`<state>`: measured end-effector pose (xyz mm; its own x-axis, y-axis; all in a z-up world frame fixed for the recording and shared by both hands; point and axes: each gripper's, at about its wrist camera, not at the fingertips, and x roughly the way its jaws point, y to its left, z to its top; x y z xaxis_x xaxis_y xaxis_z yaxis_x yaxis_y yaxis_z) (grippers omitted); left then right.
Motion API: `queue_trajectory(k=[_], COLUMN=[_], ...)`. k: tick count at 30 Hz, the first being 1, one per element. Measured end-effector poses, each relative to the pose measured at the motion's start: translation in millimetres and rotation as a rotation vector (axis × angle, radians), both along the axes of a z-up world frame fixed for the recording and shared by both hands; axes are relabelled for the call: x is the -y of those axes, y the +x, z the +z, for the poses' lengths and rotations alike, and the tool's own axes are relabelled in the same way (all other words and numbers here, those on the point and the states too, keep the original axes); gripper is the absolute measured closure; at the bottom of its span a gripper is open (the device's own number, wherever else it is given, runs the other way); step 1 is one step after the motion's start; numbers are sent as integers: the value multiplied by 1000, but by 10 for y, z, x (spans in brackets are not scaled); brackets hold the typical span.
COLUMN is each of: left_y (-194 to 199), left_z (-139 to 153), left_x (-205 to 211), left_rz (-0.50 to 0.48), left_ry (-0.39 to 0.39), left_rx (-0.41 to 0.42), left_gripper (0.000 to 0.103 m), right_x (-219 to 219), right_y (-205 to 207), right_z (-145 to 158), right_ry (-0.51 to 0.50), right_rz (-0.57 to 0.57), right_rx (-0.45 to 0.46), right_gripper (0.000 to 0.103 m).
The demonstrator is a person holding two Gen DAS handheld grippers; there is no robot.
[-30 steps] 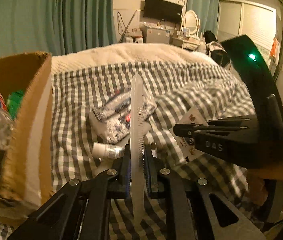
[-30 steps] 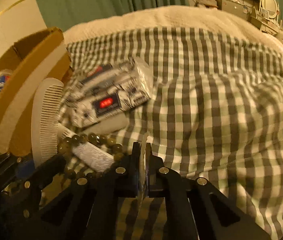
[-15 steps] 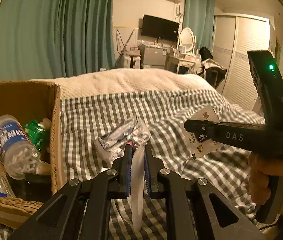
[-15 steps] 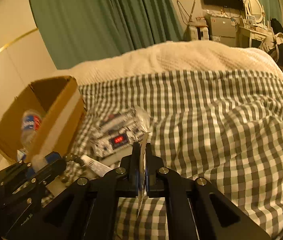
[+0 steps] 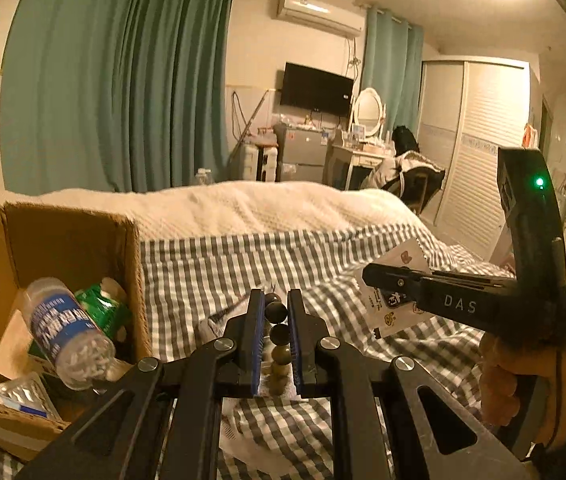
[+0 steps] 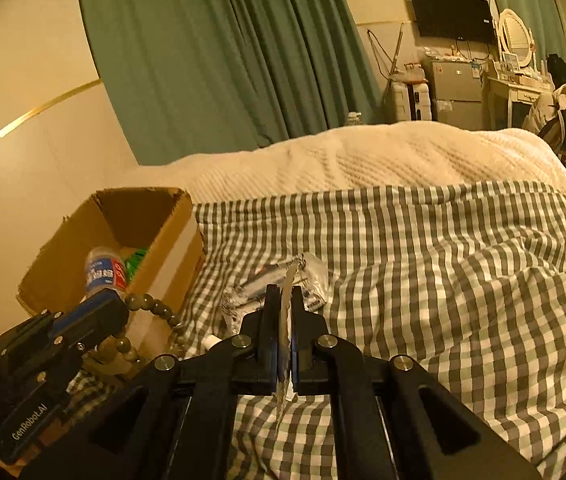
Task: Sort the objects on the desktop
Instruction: 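Carry the bead bracelet with left tool while right tool carries the white strip toward the box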
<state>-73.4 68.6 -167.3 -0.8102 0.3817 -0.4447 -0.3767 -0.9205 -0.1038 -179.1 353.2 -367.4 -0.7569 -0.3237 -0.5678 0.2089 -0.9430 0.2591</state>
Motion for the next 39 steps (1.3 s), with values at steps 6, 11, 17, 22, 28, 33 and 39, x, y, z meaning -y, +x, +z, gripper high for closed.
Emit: queue_trajectory(k=[6,11,17,22,28,33,39], left_y=[78,116,206,248,209,196,154], left_z=[191,345,561,682,747,764,778], left_x=[71,190,368,570,835,1061,1344], left_rz=[8,27,76,116,175,232,315], left_ry=[15,19,25,37,45,45,43], left_rx=[-49,-92,-157,-178,-187,-190,-192], left_gripper=[92,92,92,92,92,92,92], right_x=[55,149,289,474,770,974,1233], right_y=[109,204,273,296,276,232,155], right_z=[207,412,614,735,796,820,825], right_ry=[-8,-7,-14,-24,-31,-36,-44], right_rz=[10,28,55,87,127,154,186], right_rx=[-52,-99,-139,-165,-178,-180,-179], right_gripper=[100,100,100,100,100,100,100])
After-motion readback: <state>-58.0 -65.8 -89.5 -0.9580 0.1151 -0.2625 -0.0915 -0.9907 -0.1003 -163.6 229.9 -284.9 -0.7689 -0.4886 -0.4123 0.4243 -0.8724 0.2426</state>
